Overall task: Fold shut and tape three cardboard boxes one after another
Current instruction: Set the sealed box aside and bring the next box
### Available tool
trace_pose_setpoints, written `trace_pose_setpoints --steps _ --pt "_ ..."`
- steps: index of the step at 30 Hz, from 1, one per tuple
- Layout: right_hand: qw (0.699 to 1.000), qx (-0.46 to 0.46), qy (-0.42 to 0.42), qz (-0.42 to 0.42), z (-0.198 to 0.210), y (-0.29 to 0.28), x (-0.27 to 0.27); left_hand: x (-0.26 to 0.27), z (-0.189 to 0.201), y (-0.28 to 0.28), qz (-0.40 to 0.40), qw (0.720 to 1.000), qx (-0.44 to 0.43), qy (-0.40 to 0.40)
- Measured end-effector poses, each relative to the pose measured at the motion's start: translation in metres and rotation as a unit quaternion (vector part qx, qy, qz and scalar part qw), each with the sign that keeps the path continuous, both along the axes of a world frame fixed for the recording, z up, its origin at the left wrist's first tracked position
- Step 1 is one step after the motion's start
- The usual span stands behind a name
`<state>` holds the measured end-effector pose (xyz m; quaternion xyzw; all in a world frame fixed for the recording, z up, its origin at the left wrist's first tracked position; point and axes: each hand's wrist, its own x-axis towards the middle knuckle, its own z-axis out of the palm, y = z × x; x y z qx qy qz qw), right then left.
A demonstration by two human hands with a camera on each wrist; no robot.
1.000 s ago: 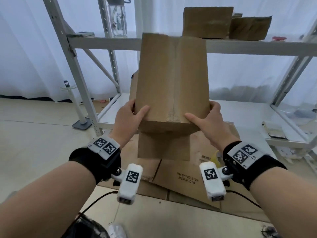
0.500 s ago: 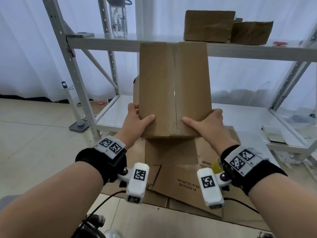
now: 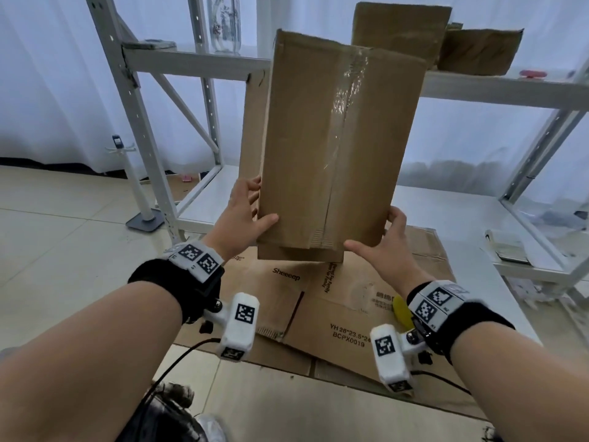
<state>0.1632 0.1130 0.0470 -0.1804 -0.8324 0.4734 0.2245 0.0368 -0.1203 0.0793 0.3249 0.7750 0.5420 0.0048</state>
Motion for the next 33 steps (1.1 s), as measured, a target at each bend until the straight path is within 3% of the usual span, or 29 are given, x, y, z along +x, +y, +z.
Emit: trace_pose_setpoints --steps 7,12,15,23,28,31,33 --pt "0.992 -0.121 -0.004 -0.027 0.023 -0.011 -0.010 0.014 0.021 0.002 0.055 0.994 -0.020 -0.089" --pt "0.985 -0.158 0.011 -0.062 0.038 -0.017 0.004 0.041 0.038 0.011 0.048 0.981 0.118 -0.147" --pt "0.983 -0.179 0.029 -0.033 0.061 -0.016 0.009 0.047 0.055 0.021 0.110 0.970 0.171 -0.130" --pt "0.973 -0.164 0.154 -0.058 0.122 -0.015 0.018 0.061 0.096 0.018 0.106 0.957 0.249 -0.106" --pt "0.959 -0.222 0.175 -0.022 0.139 -0.022 0.029 0.060 0.117 0.001 0.087 0.934 0.283 -0.202" --pt "0.950 -0.245 0.190 -0.017 0.150 -0.027 0.033 0.062 0.128 -0.005 0.045 0.951 0.227 -0.208" --pt "0.976 -0.192 0.100 -0.002 0.144 -0.031 0.033 0.060 0.120 -0.006 0.059 0.969 0.111 -0.215"
